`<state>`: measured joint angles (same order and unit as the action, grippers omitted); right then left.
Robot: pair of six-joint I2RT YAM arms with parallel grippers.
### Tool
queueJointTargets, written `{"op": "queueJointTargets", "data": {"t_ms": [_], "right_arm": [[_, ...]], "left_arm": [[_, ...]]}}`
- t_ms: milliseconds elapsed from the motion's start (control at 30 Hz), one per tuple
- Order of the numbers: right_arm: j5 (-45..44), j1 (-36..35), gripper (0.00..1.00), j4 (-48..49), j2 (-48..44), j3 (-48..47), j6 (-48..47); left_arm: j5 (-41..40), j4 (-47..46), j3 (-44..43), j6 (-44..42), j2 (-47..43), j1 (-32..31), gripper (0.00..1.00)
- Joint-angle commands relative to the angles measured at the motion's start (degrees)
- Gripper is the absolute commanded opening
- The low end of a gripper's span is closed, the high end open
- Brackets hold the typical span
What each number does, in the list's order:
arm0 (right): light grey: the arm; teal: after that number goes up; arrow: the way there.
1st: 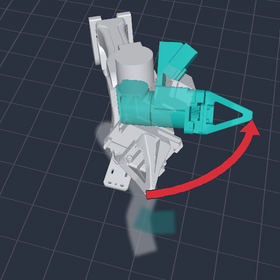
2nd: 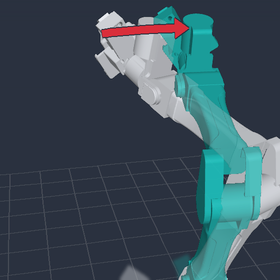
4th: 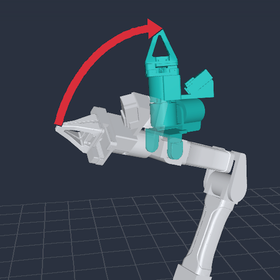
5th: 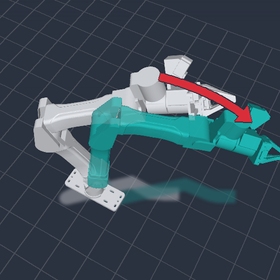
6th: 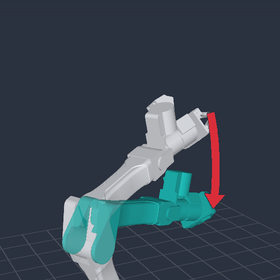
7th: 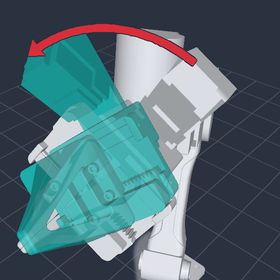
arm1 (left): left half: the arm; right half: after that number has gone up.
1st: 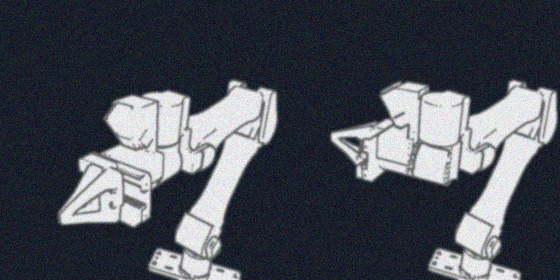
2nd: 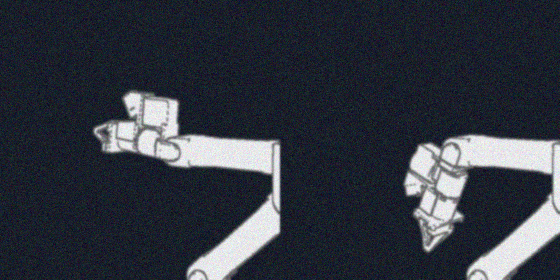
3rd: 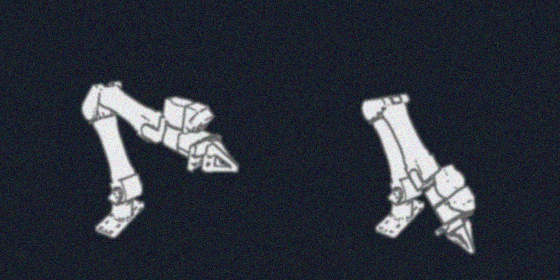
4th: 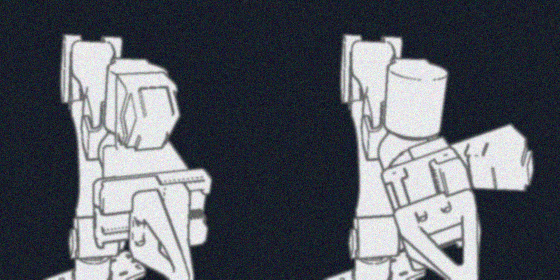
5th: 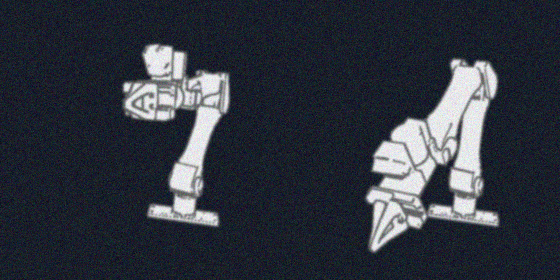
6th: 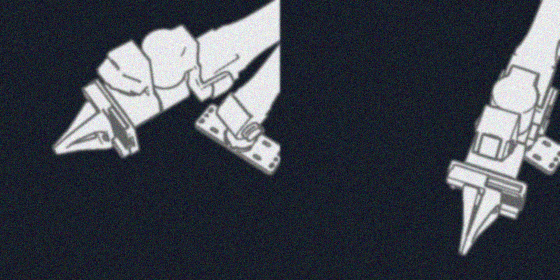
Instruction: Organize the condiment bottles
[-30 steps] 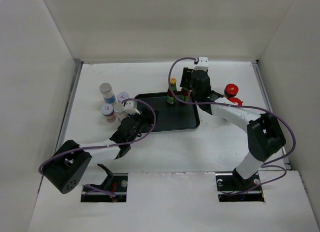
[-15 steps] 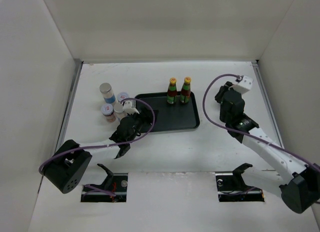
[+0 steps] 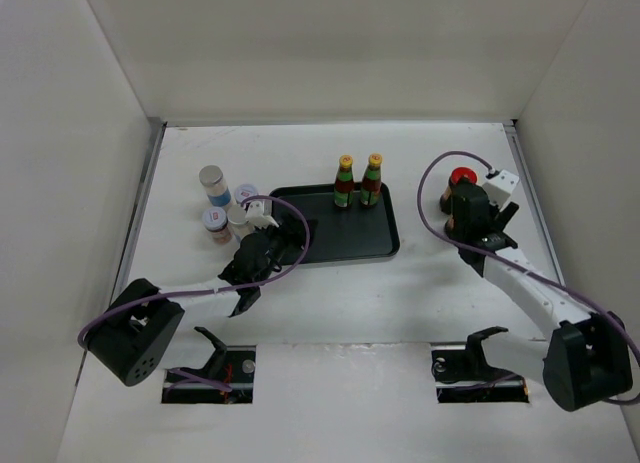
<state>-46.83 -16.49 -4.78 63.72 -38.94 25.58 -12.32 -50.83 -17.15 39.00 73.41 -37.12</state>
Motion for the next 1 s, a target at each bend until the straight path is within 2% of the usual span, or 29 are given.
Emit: {"op": "queueJointTargets", "data": {"t_ms": [0, 333, 400, 467, 567, 633, 700, 767, 967], "right_arm": [[8.6, 2.4, 0.95, 3.4, 2.8, -1.5, -0.4], [14.4, 6.4, 0.92, 6.8, 10.0, -3.2, -0.4], [14.7, 6.7, 0.87, 7.6, 11.6, -3.7, -0.2], [13.8, 6.4, 0.77, 9.0, 12.7, -3.7, -0.2], [10.8, 6.1, 0.71, 13.0, 13.3, -2.3, -1.3], [10.4, 5.7, 0.63, 14.5, 13.5, -1.8, -1.8], [9.8, 3.5, 0.56, 15.1, 12.1, -0.8, -1.9], [8.8, 1.1, 0.52, 14.6, 9.4, 0.1, -2.2], [4.5, -9.5, 0.5, 10.4, -1.7, -1.0, -4.3]], "left_arm": [[0.7, -3.8, 0.6, 0.3, -1.0, 0.0, 0.59], [1.1, -3.8, 0.3, 0.1, -0.1, 0.2, 0.59], [1.2, -3.8, 0.4, 0.4, -0.3, 0.3, 0.59], [0.7, -3.8, 0.6, 0.1, -1.1, 0.0, 0.59], [0.9, -3.8, 0.3, 0.0, -0.3, -0.2, 0.59], [1.2, -3.8, 0.2, 0.3, -0.2, -0.2, 0.58], [1.0, -3.8, 0.5, 0.1, -1.2, -0.3, 0.58], [0.7, -3.8, 0.5, 0.0, -1.2, -0.4, 0.58], [0.7, -3.8, 0.3, 0.0, -0.7, -0.7, 0.58]]}}
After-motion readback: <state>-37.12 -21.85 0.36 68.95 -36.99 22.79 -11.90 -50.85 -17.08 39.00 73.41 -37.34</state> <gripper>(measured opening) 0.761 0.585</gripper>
